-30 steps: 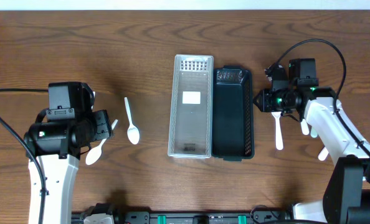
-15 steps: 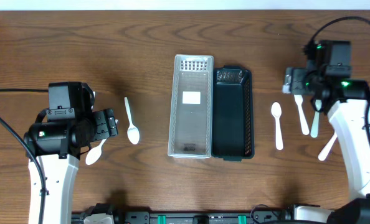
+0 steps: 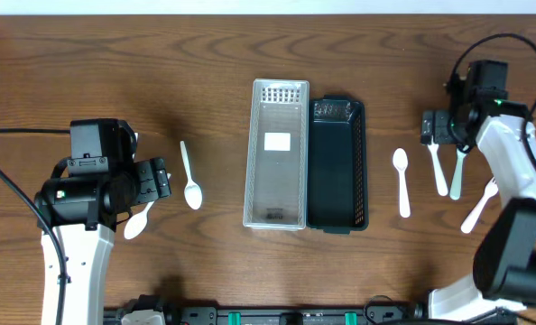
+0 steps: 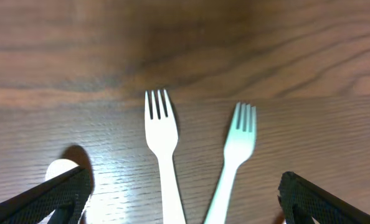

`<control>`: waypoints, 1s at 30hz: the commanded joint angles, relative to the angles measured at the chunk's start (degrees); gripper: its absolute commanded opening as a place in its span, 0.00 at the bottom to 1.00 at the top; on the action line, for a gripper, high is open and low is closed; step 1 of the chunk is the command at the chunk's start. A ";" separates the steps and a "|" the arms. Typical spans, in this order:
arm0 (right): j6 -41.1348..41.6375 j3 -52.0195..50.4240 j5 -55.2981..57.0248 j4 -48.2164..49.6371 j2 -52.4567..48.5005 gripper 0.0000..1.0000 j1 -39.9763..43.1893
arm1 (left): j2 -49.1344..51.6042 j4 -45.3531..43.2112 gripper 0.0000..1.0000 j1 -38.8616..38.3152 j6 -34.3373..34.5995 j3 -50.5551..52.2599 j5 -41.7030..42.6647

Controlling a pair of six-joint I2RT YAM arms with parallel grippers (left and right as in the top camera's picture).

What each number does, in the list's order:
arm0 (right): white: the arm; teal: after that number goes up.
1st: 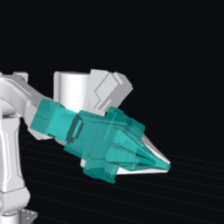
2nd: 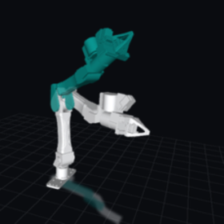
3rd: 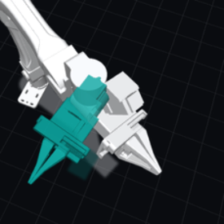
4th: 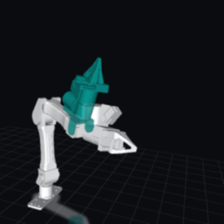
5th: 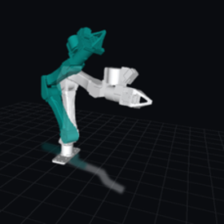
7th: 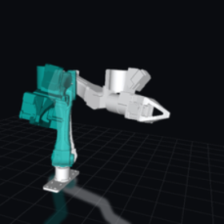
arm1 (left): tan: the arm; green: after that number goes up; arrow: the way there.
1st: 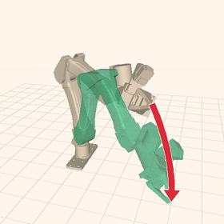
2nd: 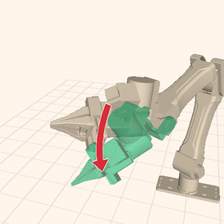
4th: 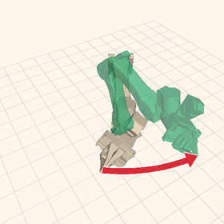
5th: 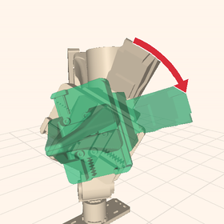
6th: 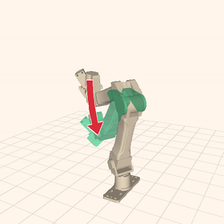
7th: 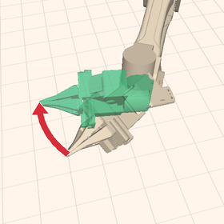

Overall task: Pack container
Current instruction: 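Reach the right gripper to the white fork and grasp it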

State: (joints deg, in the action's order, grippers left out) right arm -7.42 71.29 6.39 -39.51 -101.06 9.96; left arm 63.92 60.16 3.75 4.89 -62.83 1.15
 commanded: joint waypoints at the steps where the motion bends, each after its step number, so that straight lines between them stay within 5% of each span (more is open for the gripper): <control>1: -1.51 0.02 -1.77 0.48 -2.80 0.99 0.15 | 0.17 0.20 0.88 -0.02 0.15 -0.90 -0.07; 25: -1.46 0.02 -5.62 3.69 -13.29 0.99 0.15 | 0.17 0.22 0.88 -0.02 0.15 -0.90 -0.07; 30: -1.44 0.02 -5.62 3.96 -13.29 0.81 0.15 | 0.17 0.22 0.88 -0.02 0.15 -0.90 -0.07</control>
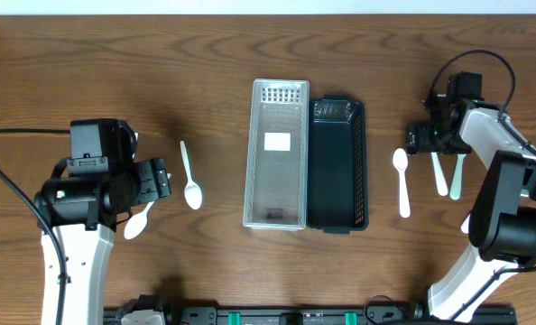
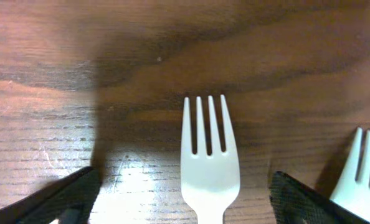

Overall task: Pack container
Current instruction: 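Reach the right gripper to the white fork and grasp it, then carry the fork into the dark green basket and release it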

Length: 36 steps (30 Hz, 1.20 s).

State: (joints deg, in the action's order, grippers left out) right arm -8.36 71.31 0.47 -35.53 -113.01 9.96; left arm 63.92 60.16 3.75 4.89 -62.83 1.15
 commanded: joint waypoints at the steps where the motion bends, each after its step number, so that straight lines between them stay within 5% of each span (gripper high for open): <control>1: -0.50 0.00 0.31 -0.02 -1.33 0.78 0.15 | 0.17 0.22 0.88 -0.02 0.15 -0.90 -0.07; 11: -0.50 0.00 0.33 0.00 -1.33 0.49 0.15 | 0.17 0.24 0.88 -0.02 0.15 -0.90 -0.07; 36: 2.60 1.97 0.44 -1.09 1.03 0.03 -0.72 | 0.17 0.22 0.88 -0.02 0.13 -0.90 -0.07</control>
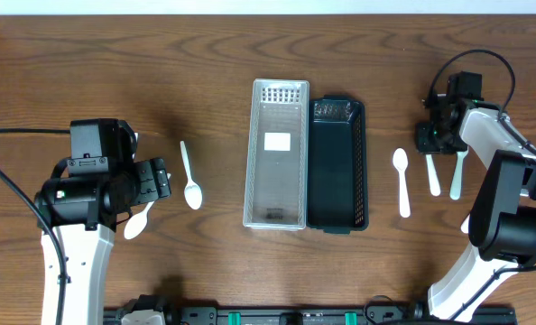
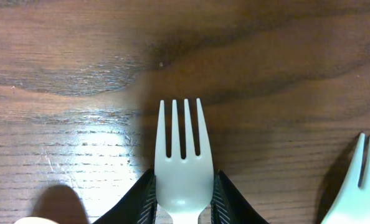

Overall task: Pack container
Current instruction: 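Carry the fork into the dark green basket and release it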

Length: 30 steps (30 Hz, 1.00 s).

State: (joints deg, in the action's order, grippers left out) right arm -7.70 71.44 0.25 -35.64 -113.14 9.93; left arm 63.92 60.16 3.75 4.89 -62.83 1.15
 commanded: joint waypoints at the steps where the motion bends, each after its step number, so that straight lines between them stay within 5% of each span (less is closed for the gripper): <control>1: 2.40 2.89 1.01 -1.81 2.43 0.03 -1.18 | 0.17 0.22 0.88 -0.02 0.15 -0.90 -0.07; 6: 7.45 10.43 2.97 -8.52 10.73 0.03 -5.09 | 0.17 0.22 0.88 -0.02 0.15 -0.90 -0.07; 14: 29.20 14.62 2.95 -14.95 21.44 0.05 -15.91 | 0.17 0.37 0.88 -0.02 0.15 -0.87 -0.07; 30: 33.81 9.77 5.51 -15.54 6.88 0.07 -33.07 | 0.17 0.46 0.88 -0.02 0.15 -0.87 -0.07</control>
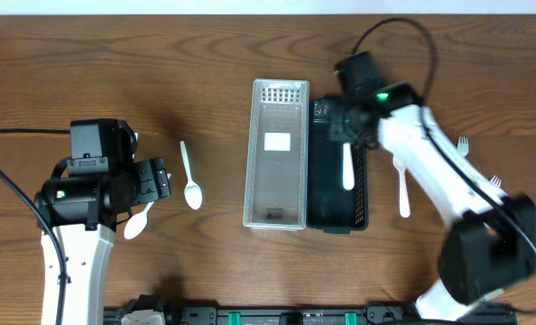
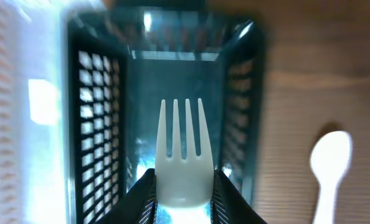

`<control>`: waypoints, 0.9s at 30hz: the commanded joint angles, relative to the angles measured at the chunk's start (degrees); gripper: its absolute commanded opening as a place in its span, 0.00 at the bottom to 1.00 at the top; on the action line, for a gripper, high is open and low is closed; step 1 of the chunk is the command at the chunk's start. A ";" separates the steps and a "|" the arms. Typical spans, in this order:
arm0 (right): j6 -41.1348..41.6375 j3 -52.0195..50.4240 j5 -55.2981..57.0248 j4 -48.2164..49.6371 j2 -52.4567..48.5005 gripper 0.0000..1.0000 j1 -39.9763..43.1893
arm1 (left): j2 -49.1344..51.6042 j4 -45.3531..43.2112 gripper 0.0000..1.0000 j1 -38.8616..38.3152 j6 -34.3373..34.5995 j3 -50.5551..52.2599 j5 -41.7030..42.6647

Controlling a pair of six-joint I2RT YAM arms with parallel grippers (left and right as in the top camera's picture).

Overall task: Pack container
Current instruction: 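Carry the fork into the dark green basket and release it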

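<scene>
A clear plastic container [image 1: 277, 153] and a dark mesh container [image 1: 337, 194] stand side by side mid-table. My right gripper [image 1: 348, 135] is shut on a white plastic fork [image 1: 347, 169], held over the dark container. In the right wrist view the fork [image 2: 182, 149] sticks out between the fingers [image 2: 138, 199] of the right gripper [image 2: 182, 202], tines forward, with the dark container's mesh wall [image 2: 98, 124] around and below it. My left gripper [image 1: 155, 181] rests at the left, open, beside a white spoon [image 1: 189, 176], holding nothing.
A second spoon [image 1: 139, 220] lies partly under the left gripper. Right of the containers lie a white spoon [image 1: 401, 183] and two more forks [image 1: 462, 143] [image 1: 495, 181]. The spoon [image 2: 328, 162] also shows in the right wrist view.
My right gripper, then shut on the fork on the table at the far right, now holds it left of there over the dark container. The left arm has not moved.
My right gripper first hung open above two forks at the right. Then its fingers stood either side of the left fork. Then they were shut on that fork's neck. Now the fork is held over the dark container.
</scene>
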State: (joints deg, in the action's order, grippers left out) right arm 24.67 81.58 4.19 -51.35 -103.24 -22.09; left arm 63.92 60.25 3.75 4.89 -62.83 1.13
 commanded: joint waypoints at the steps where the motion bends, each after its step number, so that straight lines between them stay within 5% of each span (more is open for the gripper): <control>1: 1.46 -0.37 1.55 0.37 -4.26 0.08 -1.29 | 0.17 0.37 0.88 -0.02 0.15 -0.87 -0.04; 8: -1.03 -0.20 1.57 1.99 -6.97 0.26 -1.79 | 0.20 0.35 0.88 -0.02 0.15 -0.87 -0.04; 12: -4.61 3.41 1.55 0.72 -5.81 0.63 -1.79 | 0.44 0.37 0.88 -0.02 0.15 -0.87 -0.04; 15: -6.97 7.89 2.34 -1.68 -3.52 0.76 -1.27 | 0.44 0.37 0.88 -0.02 0.15 -0.83 -0.04; 20: -6.95 13.94 6.71 -4.68 3.17 0.80 3.93 | 0.44 0.35 0.88 -0.02 0.15 -0.83 -0.04; 27: -7.65 14.14 7.48 -8.24 7.91 0.87 23.12 | 0.44 0.35 0.88 -0.02 0.15 -0.83 -0.04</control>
State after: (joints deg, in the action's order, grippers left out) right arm 18.22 96.12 9.34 -57.87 -94.52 -5.67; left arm 63.99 60.27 3.73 4.89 -62.83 1.15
